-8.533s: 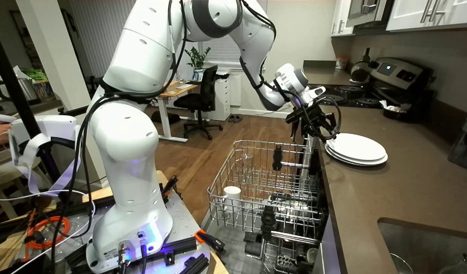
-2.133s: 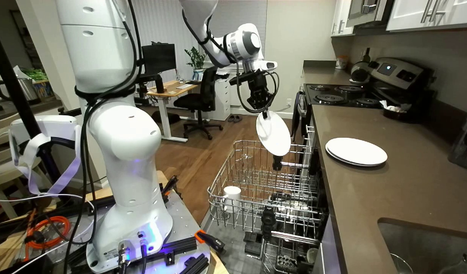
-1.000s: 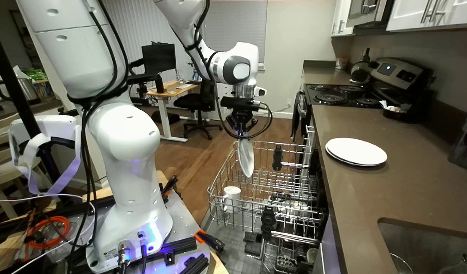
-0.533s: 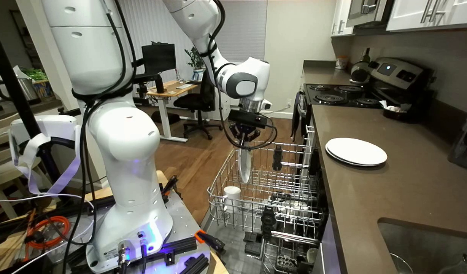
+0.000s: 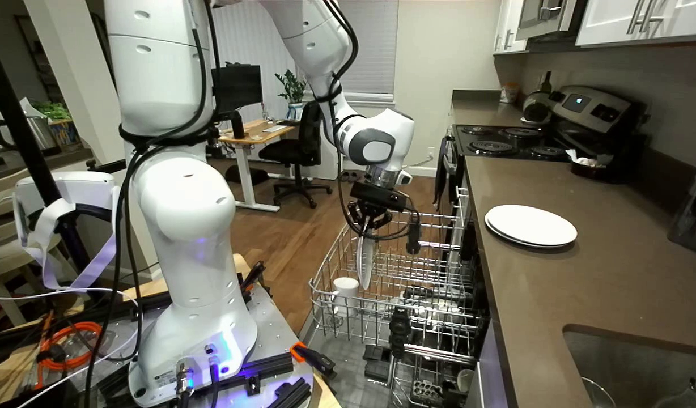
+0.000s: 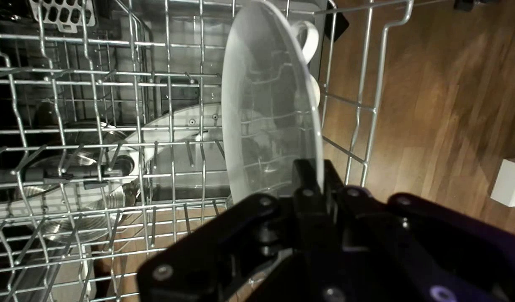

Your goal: Remove the top most white plate from the stack and place it on the dishwasher rack

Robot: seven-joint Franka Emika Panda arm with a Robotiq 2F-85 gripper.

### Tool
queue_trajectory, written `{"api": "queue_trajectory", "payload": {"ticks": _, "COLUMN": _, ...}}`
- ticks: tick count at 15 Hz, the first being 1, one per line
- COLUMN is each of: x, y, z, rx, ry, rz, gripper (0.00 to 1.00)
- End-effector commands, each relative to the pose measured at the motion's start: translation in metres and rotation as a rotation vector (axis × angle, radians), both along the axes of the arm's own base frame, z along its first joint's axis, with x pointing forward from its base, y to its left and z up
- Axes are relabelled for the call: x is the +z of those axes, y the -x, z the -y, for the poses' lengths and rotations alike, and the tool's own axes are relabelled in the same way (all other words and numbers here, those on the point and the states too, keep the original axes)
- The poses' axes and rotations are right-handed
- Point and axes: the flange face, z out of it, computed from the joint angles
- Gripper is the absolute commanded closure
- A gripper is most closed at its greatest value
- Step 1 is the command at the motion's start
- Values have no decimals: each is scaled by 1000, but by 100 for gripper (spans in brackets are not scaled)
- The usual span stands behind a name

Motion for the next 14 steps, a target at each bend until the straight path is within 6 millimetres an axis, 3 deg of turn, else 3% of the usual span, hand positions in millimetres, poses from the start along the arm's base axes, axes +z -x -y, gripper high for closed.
{"api": "queue_trajectory", "payload": {"ticks": 1, "x": -12, "y": -20, "z": 3, "rx": 11, "ry": -26, "rz": 7, "gripper": 93}}
{"api": "queue_trajectory", "payload": {"ticks": 14, "x": -49, "y": -50, "z": 11, "rx": -4, "ry": -32, "rz": -27, "gripper": 93}}
